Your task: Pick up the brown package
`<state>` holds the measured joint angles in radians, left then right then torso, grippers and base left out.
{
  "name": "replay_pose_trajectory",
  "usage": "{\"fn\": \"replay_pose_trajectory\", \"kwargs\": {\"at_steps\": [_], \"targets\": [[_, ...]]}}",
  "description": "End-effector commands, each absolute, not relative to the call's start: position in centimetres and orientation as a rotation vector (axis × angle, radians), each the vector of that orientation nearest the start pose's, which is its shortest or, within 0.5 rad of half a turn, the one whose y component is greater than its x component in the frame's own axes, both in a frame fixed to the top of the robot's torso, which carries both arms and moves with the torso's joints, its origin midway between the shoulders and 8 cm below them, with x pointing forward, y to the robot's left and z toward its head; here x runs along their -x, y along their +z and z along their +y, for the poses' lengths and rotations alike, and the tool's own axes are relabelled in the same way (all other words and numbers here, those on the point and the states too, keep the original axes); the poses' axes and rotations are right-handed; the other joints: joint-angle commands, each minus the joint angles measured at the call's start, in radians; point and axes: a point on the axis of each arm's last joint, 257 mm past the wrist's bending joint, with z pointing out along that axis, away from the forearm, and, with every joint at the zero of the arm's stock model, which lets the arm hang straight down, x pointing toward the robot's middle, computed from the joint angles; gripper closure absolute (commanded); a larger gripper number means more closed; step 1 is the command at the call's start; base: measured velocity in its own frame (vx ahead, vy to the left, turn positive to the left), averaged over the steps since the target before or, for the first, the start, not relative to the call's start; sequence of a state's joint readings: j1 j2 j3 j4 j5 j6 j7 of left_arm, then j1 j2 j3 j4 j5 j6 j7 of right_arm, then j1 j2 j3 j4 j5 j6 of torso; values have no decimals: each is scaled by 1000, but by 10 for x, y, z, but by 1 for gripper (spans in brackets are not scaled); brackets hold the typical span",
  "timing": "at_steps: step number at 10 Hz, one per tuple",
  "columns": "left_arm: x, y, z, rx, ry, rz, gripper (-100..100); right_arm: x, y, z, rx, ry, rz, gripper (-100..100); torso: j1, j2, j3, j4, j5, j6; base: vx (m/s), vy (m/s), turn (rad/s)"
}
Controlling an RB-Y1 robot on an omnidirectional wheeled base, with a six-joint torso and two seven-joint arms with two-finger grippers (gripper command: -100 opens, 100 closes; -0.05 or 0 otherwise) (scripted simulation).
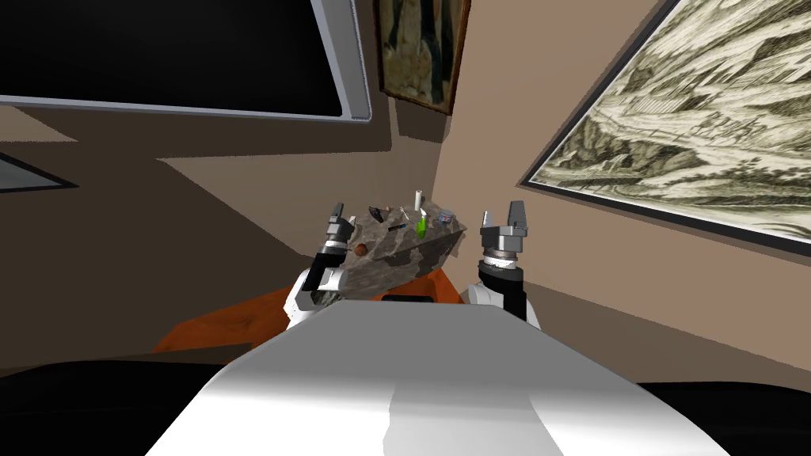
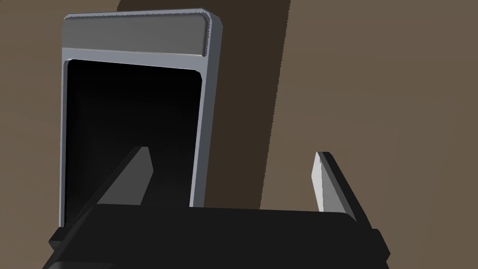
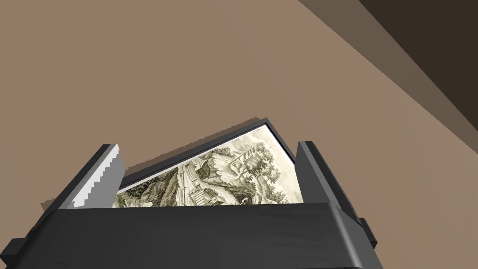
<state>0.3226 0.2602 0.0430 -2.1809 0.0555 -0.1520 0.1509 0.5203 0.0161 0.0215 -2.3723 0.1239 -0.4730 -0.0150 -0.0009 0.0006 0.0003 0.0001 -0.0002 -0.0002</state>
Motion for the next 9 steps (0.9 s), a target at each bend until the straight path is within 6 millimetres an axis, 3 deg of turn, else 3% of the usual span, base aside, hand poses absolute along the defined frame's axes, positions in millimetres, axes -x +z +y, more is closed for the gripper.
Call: {"fn": "replay_pose_trajectory", "kwargs": {"at_steps": [1, 4, 9], "targets": [[-432, -32, 284, 828, -1338, 956, -100, -331, 53, -259, -564, 1258, 633, 0, 0, 0, 0, 0, 0, 0, -5, -7, 9], [-457, -43, 288, 890, -1342, 1013, -100, -331, 53, -259, -564, 1258, 633, 0, 0, 0, 0, 0, 0, 0, -10, -17, -88], [-474, -65, 297, 985, -1301, 1078, -100, -331, 53, -259, -564, 1258, 633, 0, 0, 0, 0, 0, 0, 0, -6, -11, -45]]}}
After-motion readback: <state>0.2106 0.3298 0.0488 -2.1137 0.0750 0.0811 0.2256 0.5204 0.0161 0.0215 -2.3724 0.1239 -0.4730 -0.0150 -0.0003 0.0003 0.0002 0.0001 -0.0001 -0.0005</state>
